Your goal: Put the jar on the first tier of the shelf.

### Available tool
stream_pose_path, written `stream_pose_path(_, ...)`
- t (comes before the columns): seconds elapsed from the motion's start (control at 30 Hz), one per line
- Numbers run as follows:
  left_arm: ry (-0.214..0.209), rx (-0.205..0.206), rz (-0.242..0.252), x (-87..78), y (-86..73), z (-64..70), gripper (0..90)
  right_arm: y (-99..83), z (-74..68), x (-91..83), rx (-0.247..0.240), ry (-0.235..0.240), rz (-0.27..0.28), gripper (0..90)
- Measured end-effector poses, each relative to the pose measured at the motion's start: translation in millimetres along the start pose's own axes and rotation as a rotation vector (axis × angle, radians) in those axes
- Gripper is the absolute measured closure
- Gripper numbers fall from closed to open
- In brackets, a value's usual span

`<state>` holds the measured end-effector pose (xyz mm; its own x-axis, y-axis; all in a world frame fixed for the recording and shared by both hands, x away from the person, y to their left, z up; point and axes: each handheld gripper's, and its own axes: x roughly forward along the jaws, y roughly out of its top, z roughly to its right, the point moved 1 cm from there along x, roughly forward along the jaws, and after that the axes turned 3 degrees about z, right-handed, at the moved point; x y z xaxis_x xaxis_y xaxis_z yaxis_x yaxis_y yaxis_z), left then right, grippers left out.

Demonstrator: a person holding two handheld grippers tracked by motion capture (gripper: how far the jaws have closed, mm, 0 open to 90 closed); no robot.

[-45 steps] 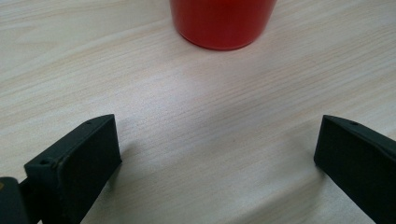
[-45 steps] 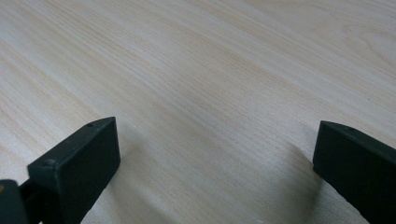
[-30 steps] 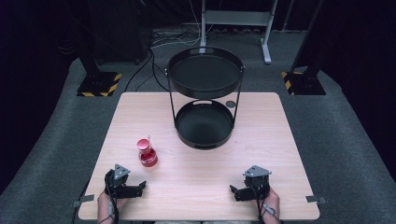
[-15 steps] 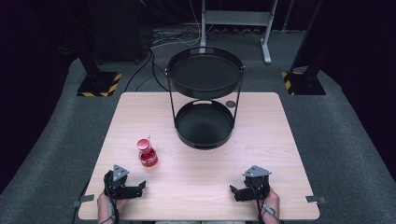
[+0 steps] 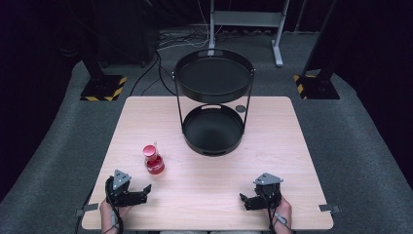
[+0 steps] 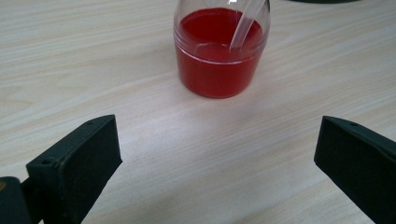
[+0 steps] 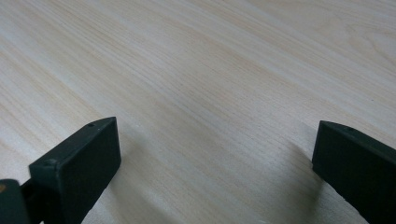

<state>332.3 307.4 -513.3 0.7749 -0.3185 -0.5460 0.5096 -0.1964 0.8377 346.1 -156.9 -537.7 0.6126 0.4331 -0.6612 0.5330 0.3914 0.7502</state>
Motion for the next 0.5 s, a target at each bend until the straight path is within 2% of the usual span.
stream_pose_path(0.3, 0.002, 0.018, 0.023, -1.2, 11.0, 4.8, 0.0, 0.0, 0.1, 0.1, 0.001, 0.0, -0.001, 0.3)
stream_pose_path(0.5, 0.001, 0.012, 0.05, -1.2, 19.0, 6.2, 0.0, 0.0, 0.0, 0.1, 0.001, 0.0, 0.0, 0.3)
